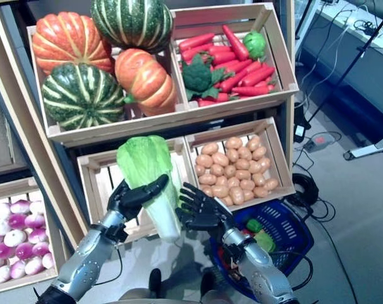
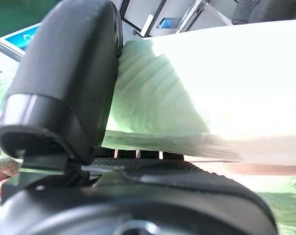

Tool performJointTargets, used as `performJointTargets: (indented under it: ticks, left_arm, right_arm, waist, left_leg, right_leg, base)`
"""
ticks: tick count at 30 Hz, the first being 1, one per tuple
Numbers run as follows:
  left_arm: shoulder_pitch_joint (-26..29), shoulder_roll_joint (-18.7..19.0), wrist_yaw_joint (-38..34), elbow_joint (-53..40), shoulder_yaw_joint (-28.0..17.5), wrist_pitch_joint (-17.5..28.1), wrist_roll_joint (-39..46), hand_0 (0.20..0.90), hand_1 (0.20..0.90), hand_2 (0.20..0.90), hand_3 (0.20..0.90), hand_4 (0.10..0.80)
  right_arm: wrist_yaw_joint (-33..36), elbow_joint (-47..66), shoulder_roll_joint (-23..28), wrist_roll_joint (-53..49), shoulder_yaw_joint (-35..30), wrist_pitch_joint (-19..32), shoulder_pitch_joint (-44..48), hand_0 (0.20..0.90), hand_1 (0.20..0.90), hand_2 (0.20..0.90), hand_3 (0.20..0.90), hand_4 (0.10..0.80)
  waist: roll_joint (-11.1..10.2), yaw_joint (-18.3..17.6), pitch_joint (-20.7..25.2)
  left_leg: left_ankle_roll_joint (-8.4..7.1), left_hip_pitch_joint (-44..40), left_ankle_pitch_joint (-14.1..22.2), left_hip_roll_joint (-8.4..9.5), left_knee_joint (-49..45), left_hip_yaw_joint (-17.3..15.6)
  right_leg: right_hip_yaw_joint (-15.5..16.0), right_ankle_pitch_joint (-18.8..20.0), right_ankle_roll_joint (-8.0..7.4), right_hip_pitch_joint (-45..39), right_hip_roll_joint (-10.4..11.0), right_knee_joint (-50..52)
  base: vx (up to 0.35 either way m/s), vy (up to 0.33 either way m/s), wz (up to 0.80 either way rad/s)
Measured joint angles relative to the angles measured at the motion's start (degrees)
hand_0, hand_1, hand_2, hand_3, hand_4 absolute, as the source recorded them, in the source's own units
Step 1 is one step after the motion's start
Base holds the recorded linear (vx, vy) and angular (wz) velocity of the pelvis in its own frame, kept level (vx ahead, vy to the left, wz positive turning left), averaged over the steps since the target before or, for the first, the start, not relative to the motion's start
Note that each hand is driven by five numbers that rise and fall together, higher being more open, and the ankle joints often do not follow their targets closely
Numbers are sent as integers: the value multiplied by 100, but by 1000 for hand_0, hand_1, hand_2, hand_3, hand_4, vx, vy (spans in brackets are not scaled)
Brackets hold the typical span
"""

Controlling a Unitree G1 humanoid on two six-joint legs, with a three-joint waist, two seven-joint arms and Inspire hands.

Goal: Put vegetables into the basket

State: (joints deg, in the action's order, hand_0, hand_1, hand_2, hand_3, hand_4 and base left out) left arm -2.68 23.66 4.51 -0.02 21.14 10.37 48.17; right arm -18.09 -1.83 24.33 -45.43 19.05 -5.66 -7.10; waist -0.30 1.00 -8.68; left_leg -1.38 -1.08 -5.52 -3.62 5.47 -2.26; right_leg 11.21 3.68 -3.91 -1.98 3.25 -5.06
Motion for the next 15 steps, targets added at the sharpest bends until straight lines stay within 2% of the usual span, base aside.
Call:
performJointTargets:
  ticks: [6, 15]
  left_arm:
    - [-62, 207, 320, 0, -1, -139, -8, 300, 300, 300, 300, 400]
    - [-89, 254, 450, -31, -6, -188, -4, 300, 300, 300, 300, 400]
  right_arm:
    - [-577, 0, 218, -30, 48, -520, 39, 900, 900, 900, 900, 800]
    - [-573, 12, 468, -464, 44, -531, 90, 900, 900, 900, 900, 800]
  waist:
    - [-21, 3, 200]
    - [-43, -2, 330]
  left_leg:
    - [3, -11, 3, 0, 0, -10]
    - [5, -48, 5, -1, 1, -24]
  right_leg:
    - [-1, 0, 0, -6, 2, -1]
    - [-27, -31, -11, -34, 3, -1]
  base:
    - [0, 0, 0]
    - [0, 0, 0]
